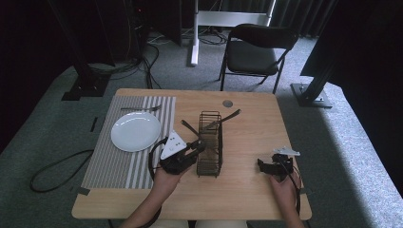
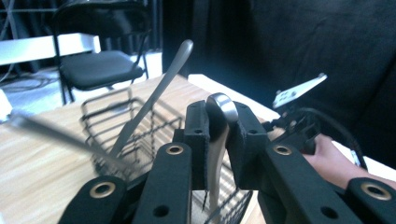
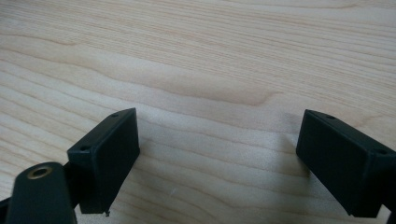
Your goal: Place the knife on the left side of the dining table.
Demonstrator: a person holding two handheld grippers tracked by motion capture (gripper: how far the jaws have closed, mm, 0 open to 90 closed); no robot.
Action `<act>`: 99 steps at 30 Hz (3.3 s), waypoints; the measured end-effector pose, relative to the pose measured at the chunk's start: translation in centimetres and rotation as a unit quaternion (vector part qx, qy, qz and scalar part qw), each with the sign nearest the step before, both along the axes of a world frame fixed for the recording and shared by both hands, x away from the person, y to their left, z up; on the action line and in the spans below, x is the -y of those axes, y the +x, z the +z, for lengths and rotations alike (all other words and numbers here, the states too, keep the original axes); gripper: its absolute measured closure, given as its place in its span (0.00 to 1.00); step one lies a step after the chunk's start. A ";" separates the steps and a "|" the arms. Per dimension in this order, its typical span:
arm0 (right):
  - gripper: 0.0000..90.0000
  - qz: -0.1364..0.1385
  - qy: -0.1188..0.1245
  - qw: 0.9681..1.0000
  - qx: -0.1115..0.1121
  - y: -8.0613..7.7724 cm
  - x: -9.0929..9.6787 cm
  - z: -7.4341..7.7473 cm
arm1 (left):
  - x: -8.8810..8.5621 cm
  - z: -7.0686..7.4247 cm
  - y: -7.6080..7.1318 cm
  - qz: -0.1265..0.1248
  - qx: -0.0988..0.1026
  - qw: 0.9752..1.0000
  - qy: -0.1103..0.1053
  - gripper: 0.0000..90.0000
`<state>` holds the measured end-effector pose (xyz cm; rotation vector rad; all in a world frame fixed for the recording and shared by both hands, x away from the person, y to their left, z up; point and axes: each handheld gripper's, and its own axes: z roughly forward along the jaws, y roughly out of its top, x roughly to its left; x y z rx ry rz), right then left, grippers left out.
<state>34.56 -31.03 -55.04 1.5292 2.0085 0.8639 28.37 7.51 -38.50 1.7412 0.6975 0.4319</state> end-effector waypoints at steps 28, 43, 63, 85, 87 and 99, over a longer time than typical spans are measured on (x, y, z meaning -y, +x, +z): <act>0.14 0.000 0.000 1.000 0.000 0.0 0.0 0.0 | 2.1 0.2 3.8 -0.066 0.005 0.997 -0.034 0.93; 0.14 0.000 0.000 1.000 0.001 0.0 0.0 0.0 | 0.6 5.0 2.4 -0.122 0.059 0.990 -0.035 0.93; 0.14 -0.001 0.000 1.000 0.001 0.0 0.0 0.0 | -2.0 12.6 0.1 -0.190 0.124 0.972 -0.059 0.93; 0.14 -0.002 0.000 1.000 0.001 0.0 0.0 0.0 | -8.4 13.8 -2.2 -0.062 0.110 0.991 -0.038 0.93; 0.14 -0.002 0.000 1.000 0.001 0.0 0.0 0.0 | -9.3 13.1 -2.1 -0.046 0.104 0.993 -0.040 0.93; 0.14 -0.003 0.000 1.000 0.001 0.0 0.0 0.0 | -12.6 8.1 -1.1 0.067 0.068 0.995 -0.022 0.93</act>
